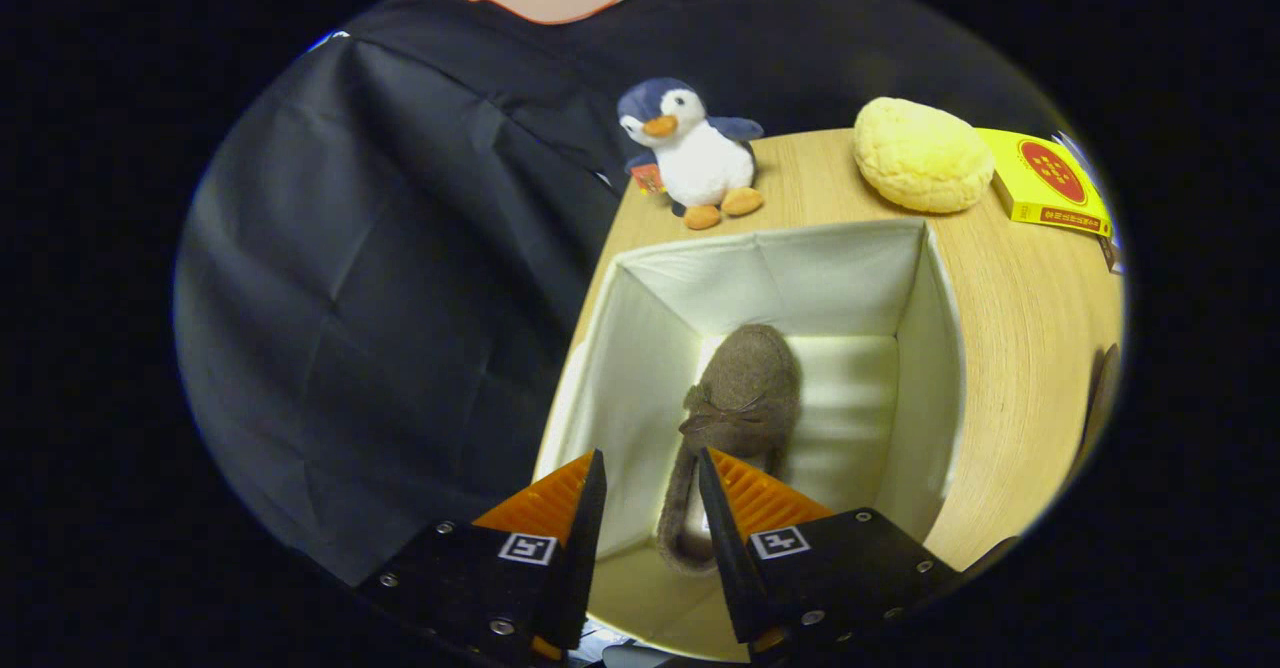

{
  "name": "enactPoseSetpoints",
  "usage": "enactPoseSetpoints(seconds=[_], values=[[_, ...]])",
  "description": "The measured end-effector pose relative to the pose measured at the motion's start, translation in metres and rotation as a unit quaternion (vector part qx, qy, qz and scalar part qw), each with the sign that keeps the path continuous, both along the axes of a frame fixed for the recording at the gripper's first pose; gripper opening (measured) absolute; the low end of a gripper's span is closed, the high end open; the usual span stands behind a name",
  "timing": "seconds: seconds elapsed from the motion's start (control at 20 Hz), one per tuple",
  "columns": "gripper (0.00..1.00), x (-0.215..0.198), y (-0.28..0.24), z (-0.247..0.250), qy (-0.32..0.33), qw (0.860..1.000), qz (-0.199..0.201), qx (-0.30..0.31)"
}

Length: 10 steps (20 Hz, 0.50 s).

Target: Open the storage box then place both shoes into the box .Put the left shoe in first, then the right shoe, with the right side of both shoes facing outward in a uniform manner.

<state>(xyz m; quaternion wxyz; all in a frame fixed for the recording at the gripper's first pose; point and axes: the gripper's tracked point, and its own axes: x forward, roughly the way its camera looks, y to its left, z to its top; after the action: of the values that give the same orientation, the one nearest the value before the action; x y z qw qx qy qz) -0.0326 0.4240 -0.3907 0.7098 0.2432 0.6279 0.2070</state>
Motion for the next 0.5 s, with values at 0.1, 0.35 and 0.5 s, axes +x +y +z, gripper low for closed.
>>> enactPoseSetpoints(seconds=[0.1, 0.35, 0.5], values=[[0.65, 0.007, -0.017, 0.03, -0.03, 0.999, -0.005, 0.023], [0.81, 0.017, -0.103, 0.074, -0.114, 0.993, -0.025, 0.016], [0.87, 0.012, -0.171, 0.067, -0.139, 0.989, -0.038, -0.033]])
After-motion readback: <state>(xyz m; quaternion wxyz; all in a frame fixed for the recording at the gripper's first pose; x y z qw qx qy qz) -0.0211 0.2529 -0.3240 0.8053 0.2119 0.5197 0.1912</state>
